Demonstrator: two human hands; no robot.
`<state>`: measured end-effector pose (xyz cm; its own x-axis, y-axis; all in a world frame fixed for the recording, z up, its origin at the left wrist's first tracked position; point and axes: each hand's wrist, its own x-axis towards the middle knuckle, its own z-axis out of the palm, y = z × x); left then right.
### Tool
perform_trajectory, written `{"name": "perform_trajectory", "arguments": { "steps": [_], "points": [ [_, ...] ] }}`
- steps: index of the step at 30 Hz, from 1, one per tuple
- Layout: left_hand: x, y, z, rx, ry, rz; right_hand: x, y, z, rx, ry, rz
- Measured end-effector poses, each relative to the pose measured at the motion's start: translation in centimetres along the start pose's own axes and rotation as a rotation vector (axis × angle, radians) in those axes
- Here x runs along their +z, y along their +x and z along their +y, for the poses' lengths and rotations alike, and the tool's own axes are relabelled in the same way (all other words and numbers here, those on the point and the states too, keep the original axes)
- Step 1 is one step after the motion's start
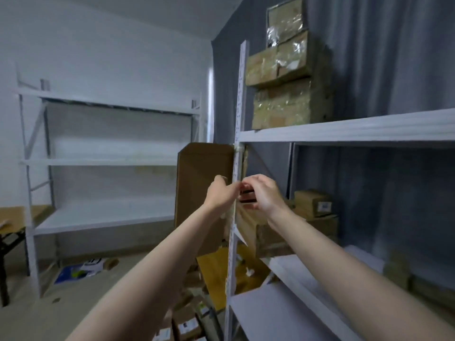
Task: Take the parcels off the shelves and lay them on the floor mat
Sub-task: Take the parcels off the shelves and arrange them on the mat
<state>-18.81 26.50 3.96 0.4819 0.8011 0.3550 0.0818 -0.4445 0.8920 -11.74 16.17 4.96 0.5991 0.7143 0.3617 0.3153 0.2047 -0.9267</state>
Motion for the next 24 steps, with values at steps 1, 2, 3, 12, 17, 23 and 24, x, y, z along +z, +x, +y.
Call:
{"name": "perform_trajectory", "arguments": {
  "steps": [1, 2, 3, 12, 17, 23, 24],
  "points": [
    [0.2, 0.0, 1.4, 0.029, 0.017, -0.006, -0.7, -0.2, -1.0, -0.016, -0.010, 0.013],
    [0.4, 0.0, 2.6, 0.053, 0.043, -0.016, -1.2, -0.4, -1.9, -0.033, -0.027, 0.024],
    [0.5, 0.1, 3.7, 0.077, 0.061, -0.030, -1.7, -0.6, -2.9, -0.052, -0.046, 0.037],
    [-0.3, -0.3, 12.2, 0.283, 0.098, -0.130, -4.6, -2.6, -11.2, -0.192, -0.172, 0.169],
    [-0.8, -1.2, 14.8, 0.355, 0.088, -0.128, -4.9, -2.9, -14.7, -0.260, -0.302, 0.241],
    [-1.3, -0.8, 17.3, 0.461, 0.175, -0.077, -4.9, -1.1, -17.2, -0.427, -0.640, 0.282],
    [-1.4, -0.5, 17.7, 0.472, 0.185, -0.059, -5.1, -0.6, -17.6, -0.452, -0.670, 0.284]
  ]
}}
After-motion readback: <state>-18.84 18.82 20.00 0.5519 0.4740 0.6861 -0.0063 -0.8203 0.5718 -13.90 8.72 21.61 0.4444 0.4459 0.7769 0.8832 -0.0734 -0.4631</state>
